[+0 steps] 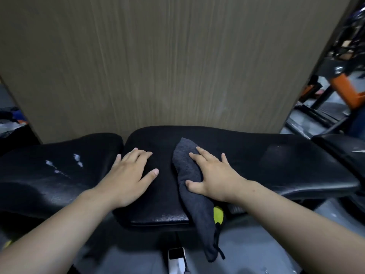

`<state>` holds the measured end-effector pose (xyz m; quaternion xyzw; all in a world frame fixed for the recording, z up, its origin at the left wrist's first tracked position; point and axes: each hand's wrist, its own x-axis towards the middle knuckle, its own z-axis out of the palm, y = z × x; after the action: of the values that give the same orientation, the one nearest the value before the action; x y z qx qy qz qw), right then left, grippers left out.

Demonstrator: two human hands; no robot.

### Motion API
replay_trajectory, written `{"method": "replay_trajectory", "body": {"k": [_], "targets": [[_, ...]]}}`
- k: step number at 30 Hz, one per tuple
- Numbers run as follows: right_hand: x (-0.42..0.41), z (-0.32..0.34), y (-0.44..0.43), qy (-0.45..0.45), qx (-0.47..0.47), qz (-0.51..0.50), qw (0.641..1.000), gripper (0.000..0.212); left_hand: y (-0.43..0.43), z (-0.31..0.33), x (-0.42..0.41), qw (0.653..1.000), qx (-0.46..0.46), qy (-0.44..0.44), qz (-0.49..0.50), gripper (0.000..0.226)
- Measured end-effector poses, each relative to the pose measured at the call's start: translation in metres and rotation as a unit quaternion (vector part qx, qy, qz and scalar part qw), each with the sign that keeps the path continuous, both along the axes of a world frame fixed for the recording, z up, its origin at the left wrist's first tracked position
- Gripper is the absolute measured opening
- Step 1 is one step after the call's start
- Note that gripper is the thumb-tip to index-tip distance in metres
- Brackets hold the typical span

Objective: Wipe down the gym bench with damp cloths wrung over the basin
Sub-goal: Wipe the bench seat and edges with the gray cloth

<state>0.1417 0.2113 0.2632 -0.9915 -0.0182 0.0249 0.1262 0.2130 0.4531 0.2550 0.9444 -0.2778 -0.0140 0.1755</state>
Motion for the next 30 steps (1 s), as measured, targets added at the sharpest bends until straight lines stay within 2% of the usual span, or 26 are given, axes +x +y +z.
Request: {"method": "replay_trajectory", "body": {"k": [5, 13, 18, 20, 22, 25, 30], "targets": [[-0.021, 0.004, -0.055, 0.005, -0.009, -0.046, 0.999, 0.089, -0.058, 0.000, -0.015, 0.998, 0.045, 0.002, -0.054, 0.072], [-0.055, 0.010, -0.172, 0.022, -0.022, -0.125, 0.992, 0.088, -0.113, -0.003, -0.023, 0.994, 0.070, -0.011, -0.089, 0.071], [-0.088, 0.018, -0.268, 0.009, 0.009, -0.231, 0.973, 0.086, -0.117, -0.006, -0.018, 0.993, 0.083, -0.005, -0.080, 0.077], [-0.096, 0.021, -0.294, -0.017, 0.027, -0.275, 0.961, 0.082, -0.116, -0.006, -0.015, 0.994, 0.083, -0.001, -0.071, 0.088], [-0.097, 0.018, -0.306, -0.044, 0.046, -0.305, 0.950, 0.078, -0.115, -0.006, -0.011, 0.994, 0.090, -0.001, -0.060, 0.086], [-0.084, 0.006, -0.294, -0.065, 0.047, -0.296, 0.952, 0.080, -0.116, -0.007, -0.006, 0.993, 0.104, -0.007, -0.048, 0.075], [-0.042, -0.004, -0.218, -0.083, 0.063, -0.177, 0.979, 0.085, -0.113, -0.007, 0.003, 0.994, 0.102, -0.007, -0.035, 0.077]]}}
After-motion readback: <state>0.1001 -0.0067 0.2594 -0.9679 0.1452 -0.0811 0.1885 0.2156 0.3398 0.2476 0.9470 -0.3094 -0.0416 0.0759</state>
